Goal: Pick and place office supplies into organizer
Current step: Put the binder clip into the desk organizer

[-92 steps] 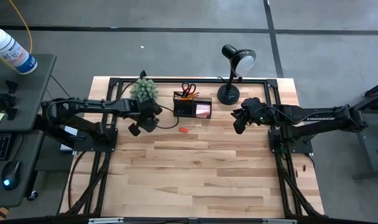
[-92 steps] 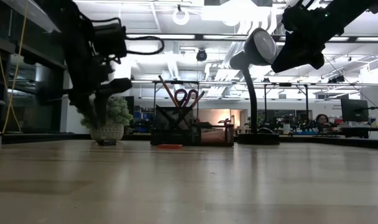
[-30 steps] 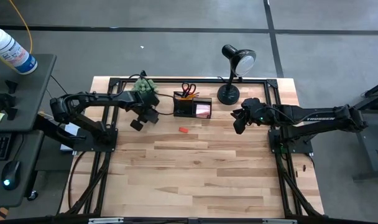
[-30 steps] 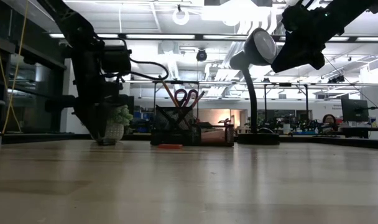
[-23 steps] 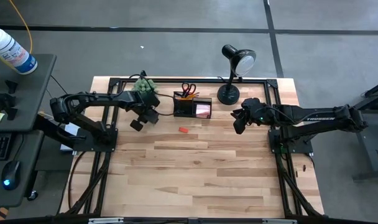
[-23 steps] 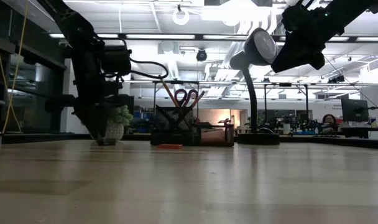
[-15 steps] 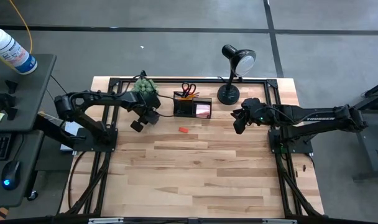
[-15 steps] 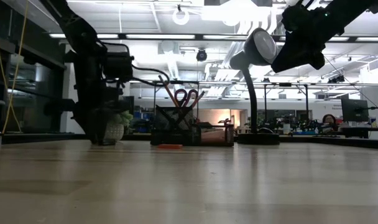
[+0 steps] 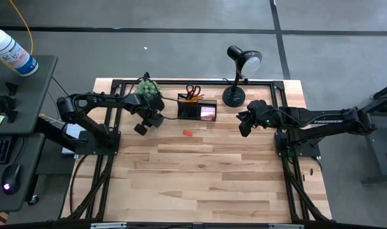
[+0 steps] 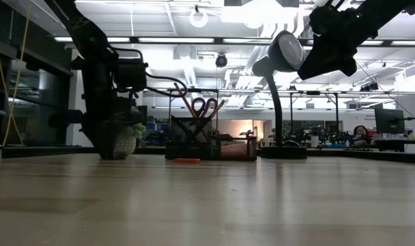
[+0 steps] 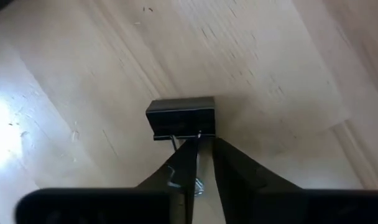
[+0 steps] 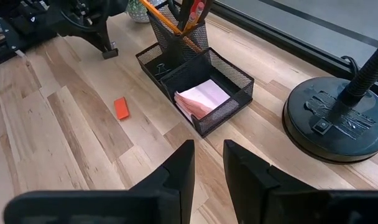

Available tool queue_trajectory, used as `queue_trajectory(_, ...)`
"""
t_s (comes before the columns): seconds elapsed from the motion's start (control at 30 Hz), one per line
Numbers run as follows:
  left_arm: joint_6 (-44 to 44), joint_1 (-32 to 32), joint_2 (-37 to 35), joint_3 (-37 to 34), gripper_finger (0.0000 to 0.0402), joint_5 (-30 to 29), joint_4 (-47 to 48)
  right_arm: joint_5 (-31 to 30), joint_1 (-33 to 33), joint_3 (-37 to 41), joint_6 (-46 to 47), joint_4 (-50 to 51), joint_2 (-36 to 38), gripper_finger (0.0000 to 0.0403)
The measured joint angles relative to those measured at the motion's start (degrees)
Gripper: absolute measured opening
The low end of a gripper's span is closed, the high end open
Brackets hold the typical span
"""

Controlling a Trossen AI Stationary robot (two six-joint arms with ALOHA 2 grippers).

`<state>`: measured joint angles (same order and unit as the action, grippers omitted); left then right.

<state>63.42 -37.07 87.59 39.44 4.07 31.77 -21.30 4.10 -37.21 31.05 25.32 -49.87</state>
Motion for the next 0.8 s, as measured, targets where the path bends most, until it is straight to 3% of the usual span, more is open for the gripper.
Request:
queue_trajectory(0.13, -1.3, 0.1, 0.0, 0.0, 0.0007, 0.1, 0.4, 0.0, 0.0, 0.0, 0.0, 0.0, 0.0, 0.0078)
queue_trajectory(0.53, -9.3, 7.6, -0.3, 1.1, 0.0001, -3.7, 3.2, 0.0, 0.0, 0.0, 0.0, 0.0, 0.0, 0.0078)
queue_trajectory(0.63, -10.9, 9.8, -0.6, 3.9, 0.0001, -1.3, 4.6, -0.2, 0.0, 0.0, -0.1, 0.0, 0.0, 0.0078)
queue_trajectory(0.8, -11.4, 11.4, -0.8, 9.8, 0.0, -2.2, 7.2, -0.8, 0.0, 0.0, -0.5, 0.0, 0.0, 0.0078)
